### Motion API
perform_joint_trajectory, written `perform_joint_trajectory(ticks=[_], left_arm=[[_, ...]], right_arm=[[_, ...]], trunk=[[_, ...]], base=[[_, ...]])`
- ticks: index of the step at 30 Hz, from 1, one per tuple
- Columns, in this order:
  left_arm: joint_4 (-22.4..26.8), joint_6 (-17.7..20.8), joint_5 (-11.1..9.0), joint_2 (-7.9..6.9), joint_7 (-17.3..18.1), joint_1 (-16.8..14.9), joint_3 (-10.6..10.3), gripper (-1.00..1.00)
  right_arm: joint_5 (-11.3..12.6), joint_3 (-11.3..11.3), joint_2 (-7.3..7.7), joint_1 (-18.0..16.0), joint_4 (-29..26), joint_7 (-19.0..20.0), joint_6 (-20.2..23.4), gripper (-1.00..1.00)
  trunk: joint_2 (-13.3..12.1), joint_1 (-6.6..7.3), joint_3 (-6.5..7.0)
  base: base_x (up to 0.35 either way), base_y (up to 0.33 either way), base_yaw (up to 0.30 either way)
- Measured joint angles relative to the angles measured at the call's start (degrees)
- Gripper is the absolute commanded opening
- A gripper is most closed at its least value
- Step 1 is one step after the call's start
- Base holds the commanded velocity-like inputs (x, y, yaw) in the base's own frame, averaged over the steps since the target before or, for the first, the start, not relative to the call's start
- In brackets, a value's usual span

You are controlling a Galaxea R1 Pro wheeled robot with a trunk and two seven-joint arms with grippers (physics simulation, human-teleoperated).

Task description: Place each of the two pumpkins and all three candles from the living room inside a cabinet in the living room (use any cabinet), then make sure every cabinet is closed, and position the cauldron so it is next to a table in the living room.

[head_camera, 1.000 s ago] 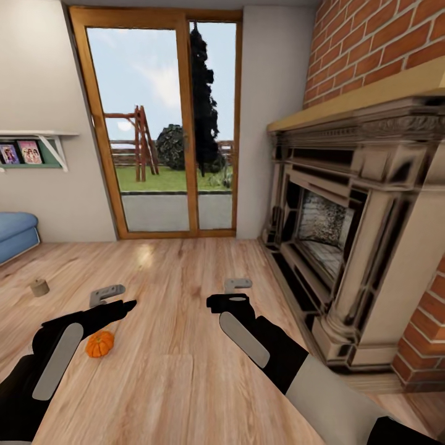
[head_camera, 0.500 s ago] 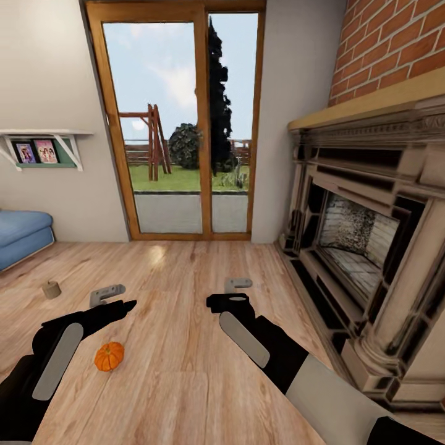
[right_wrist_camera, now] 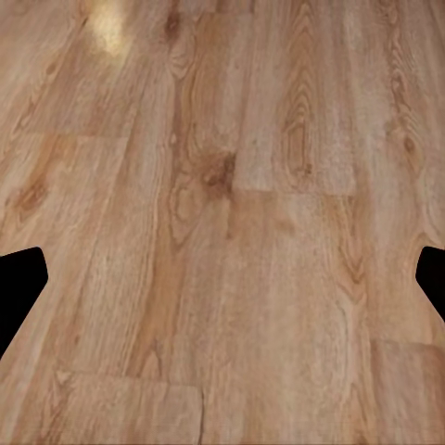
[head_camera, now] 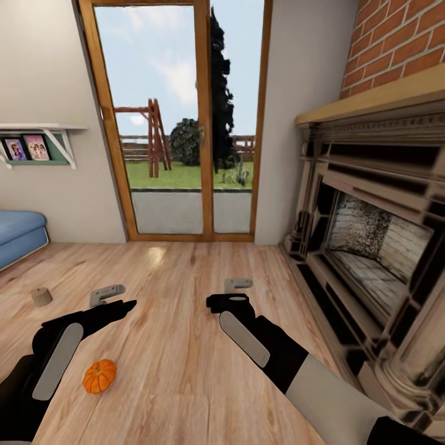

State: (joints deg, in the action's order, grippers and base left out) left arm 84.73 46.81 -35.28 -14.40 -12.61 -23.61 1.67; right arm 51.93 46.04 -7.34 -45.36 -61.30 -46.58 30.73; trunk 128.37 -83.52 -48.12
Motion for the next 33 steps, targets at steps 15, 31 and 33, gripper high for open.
perform_joint_trajectory(ticks=[15,31,33], left_arm=[[0.0,0.0,0.0,0.0,0.0,0.0,0.0,1.0],[0.0,0.0,0.0,0.0,0.0,0.0,0.0,1.0],[0.0,0.0,0.0,0.0,0.0,0.0,0.0,1.0]], right_arm=[[0.0,0.0,-0.01,0.0,0.0,0.0,-0.1,1.0],[-0.4,0.8,-0.06,0.0,0.0,0.0,0.0,1.0],[-0.4,0.7,-0.06,0.0,0.0,-0.1,0.1,1.0]], trunk=[[0.0,0.0,-1.19],[0.0,0.0,-1.35],[0.0,0.0,-1.35]], base=[[0.325,0.058,0.001],[0.306,-0.053,0.072],[0.301,-0.043,0.003]])
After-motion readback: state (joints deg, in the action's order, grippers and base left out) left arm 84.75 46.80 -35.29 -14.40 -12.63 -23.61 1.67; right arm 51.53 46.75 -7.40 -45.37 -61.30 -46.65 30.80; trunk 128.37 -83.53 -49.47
